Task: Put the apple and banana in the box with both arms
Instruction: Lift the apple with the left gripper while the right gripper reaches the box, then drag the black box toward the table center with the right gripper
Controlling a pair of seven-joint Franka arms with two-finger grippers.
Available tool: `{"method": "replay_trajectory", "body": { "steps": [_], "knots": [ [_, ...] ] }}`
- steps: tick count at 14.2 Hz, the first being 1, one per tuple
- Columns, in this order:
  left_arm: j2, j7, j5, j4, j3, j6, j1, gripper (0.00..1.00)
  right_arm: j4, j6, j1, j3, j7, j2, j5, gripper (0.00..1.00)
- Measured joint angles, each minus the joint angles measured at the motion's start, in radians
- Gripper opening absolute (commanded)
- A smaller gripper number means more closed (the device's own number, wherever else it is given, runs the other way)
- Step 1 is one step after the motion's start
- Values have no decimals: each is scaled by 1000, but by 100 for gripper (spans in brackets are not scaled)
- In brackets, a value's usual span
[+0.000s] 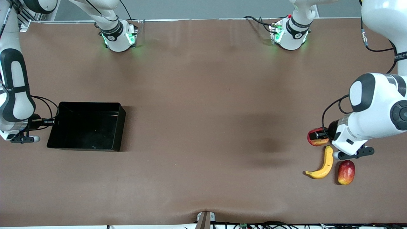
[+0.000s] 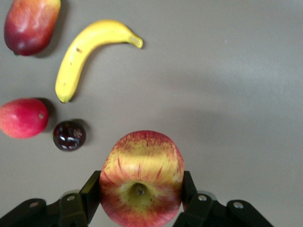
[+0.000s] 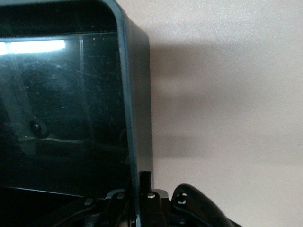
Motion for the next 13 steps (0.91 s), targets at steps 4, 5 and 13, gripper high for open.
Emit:
{"method": "replay_trajectory", "body": {
  "steps": [4, 5, 13],
  "knots": [
    [-23, -35, 0, -2, -37, -20, 0, 0, 18, -31, 0, 1, -5, -11, 0, 0],
    [-31, -35, 0, -2, -43, -27, 0, 0, 36, -61, 2, 2, -5, -16, 0, 0],
    [-73, -38, 0, -5, -63, -68, 0, 0, 119, -269, 95, 25, 93, -50, 86, 0]
  ]
}}
